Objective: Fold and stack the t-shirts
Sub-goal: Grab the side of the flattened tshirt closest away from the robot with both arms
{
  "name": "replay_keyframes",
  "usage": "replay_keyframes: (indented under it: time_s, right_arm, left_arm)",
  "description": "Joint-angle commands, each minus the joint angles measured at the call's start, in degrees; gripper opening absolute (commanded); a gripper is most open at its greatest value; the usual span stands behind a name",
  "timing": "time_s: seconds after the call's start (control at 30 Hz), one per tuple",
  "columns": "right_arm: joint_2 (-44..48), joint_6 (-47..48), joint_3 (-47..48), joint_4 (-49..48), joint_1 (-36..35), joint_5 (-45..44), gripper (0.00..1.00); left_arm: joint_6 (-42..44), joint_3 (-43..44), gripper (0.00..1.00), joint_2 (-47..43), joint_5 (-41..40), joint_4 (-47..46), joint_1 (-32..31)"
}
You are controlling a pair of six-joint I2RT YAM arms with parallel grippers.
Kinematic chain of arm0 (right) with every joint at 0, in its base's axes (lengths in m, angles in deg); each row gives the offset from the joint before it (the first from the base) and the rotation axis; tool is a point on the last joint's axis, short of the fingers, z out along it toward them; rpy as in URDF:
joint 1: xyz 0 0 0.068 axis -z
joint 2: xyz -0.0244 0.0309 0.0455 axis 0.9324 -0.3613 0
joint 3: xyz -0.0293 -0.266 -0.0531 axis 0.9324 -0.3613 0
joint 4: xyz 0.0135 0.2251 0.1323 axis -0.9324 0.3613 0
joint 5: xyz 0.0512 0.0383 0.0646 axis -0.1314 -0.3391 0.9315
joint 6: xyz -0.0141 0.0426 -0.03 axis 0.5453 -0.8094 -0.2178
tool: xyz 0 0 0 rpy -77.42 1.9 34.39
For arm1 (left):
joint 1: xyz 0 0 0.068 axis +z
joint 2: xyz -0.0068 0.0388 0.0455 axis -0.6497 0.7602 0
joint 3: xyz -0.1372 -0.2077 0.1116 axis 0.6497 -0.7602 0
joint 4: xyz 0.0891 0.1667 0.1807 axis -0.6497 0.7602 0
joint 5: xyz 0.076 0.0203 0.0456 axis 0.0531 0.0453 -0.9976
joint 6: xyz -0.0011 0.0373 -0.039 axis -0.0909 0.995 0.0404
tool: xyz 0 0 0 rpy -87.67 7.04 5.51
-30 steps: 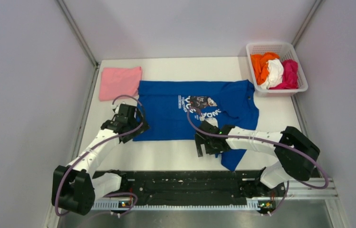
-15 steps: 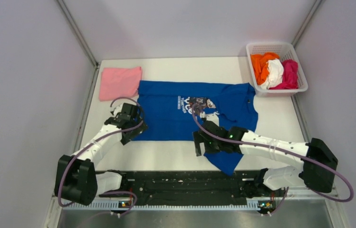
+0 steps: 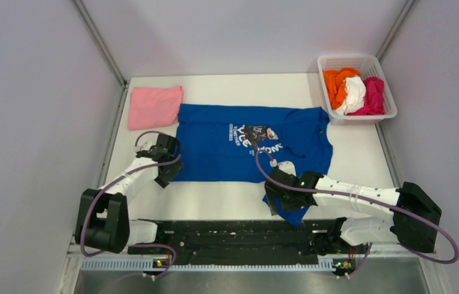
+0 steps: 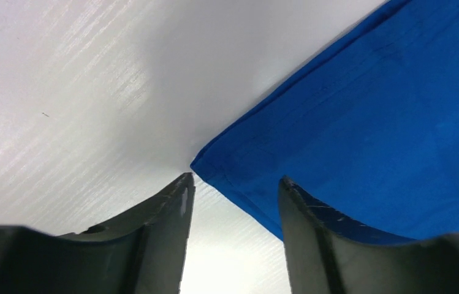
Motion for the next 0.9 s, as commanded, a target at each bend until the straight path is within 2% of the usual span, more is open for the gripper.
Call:
replay_keyframes:
  time_s: [0.0, 0.07, 0.3, 0.37, 0.43, 0.57, 0.87]
  right_arm:
    - [0.11, -0.34, -0.18, -1.76, 0.32, -0.47, 0.93]
    - [-0.63, -0.47, -0.56, -2.76, 0.68, 0.11, 0.92]
    - [-0.48, -0.35, -1.14, -3.11, 0.81, 1.58, 0.91]
    - [0.02, -0.38, -1.34, -3.0, 0.95, 1.9, 0.91]
    - [0.27, -0.34, -1.61, -2.77, 1.06, 1.98, 0.9]
    - [0.13, 0.24, -2.27, -2.43, 1.36, 3.03, 0.89]
    - [-1.94, 0.76, -4.0, -3.33, 1.93, 3.37, 0.86]
  left_arm:
    - [-3.53, -1.46, 0.5, 1.37, -0.59, -2.04, 0.19]
    - [-3.78, -1.44, 0.43, 2.22, -0.96, -2.67, 0.19]
    - [-4.0, 1.25, 0.4, 7.49, -1.97, -3.65, 0.28]
    - [-3.93, 1.6, 0.36, 8.6, -1.57, -4.13, 0.28]
    - [-3.91, 1.96, 0.27, 9.51, -1.6, -3.98, 0.28]
    - [-3.76, 1.83, 0.0, 10.63, -1.95, -4.42, 0.28]
    - [-0.74, 1.87, 0.0, 8.54, -3.04, -5.0, 0.28]
